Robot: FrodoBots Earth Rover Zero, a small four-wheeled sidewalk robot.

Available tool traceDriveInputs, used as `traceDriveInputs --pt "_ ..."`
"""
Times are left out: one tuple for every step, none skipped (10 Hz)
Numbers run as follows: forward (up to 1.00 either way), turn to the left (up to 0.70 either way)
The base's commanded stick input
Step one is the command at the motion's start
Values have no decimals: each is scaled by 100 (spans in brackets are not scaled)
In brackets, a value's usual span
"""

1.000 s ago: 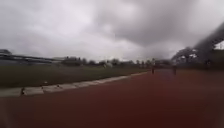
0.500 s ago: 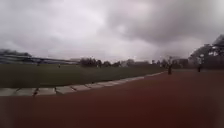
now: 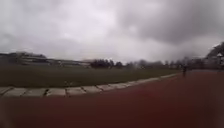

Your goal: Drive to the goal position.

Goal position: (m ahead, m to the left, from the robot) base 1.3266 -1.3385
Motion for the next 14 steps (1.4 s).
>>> traceDriveInputs --pt "50 2" --pt "50 -1" --pt "50 -6" --pt "50 -12" --pt "50 -17" --pt "50 -26" --pt "50 -35" --pt "50 -44" --pt "50 -48" --pt "50 -48" --pt "50 -48" --pt "50 -48" --pt "50 -48" --pt "50 -48"
